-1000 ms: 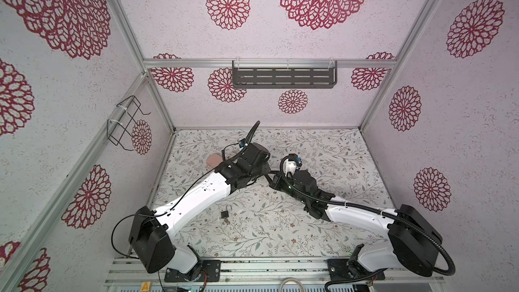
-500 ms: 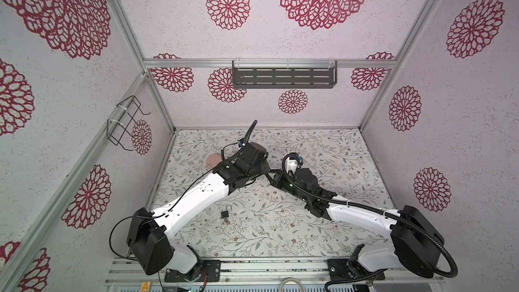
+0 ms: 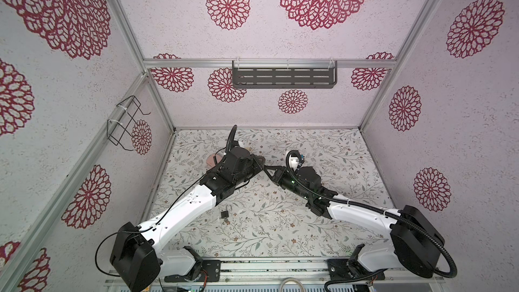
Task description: Unlock with the key
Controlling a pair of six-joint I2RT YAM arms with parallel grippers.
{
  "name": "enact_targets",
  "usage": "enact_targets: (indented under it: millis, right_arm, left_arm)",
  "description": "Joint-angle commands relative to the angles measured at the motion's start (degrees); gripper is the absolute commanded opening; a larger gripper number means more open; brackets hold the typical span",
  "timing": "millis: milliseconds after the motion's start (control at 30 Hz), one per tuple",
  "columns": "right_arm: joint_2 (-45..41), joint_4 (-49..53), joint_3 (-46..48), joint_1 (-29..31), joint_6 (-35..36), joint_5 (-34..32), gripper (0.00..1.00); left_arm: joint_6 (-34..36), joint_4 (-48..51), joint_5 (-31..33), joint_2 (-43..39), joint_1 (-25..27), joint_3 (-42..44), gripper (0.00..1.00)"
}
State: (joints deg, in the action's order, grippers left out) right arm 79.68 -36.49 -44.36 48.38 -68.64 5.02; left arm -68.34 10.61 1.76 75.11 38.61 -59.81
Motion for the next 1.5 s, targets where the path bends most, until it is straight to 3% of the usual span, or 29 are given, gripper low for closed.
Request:
enact_targets:
  millis: [0, 167, 400, 567, 667, 867, 1067, 1200, 1467]
  right_arm:
    - [-1.7, -8.1, -2.7, 0.3, -1.8, 0.6, 0.00]
    - [-2.2, -7.9, -2.9, 0.3, -1.4, -0.7, 0.00]
    - [-4.7, 4.4, -5.0, 0.4, 7.4, -3.2, 0.01]
    - [-8.3, 14.8, -5.4, 0.4, 14.7, -7.4, 0.32]
    - [-10.6, 21.2, -6.6, 0.3, 18.4, -9.6, 0.41]
    - [-10.5, 35.7, -15.1, -0.8, 27.5, -8.1, 0.59]
    - [-2.9, 53.1, -29.9, -1.1, 37.0, -4.4, 0.66]
    - [2.6, 62.2, -37.3, -1.1, 40.0, -3.9, 0.66]
    - [9.8, 71.1, -46.8, -1.1, 44.3, -4.1, 0.66]
  left_arm:
    - [-1.6, -4.2, -6.5, -1.1, 1.2, 0.2, 0.00]
    - [-0.2, -3.2, -6.4, -2.2, 1.2, -0.3, 0.00]
    - [7.7, 1.9, -0.1, -4.3, 1.2, -3.2, 0.00]
    - [19.6, 2.2, 6.0, -7.8, 0.9, -1.3, 0.00]
    - [27.7, 1.8, 7.8, -9.5, 0.9, 0.5, 0.00]
    - [41.7, -6.5, 2.1, -12.2, 0.8, 8.8, 0.00]
    - [48.7, -17.5, -3.3, -14.0, 0.8, 16.8, 0.00]
    - [51.2, -17.7, -3.5, -13.5, 0.9, 18.0, 0.00]
    - [52.7, -19.1, -3.5, -12.5, 1.1, 18.5, 0.00]
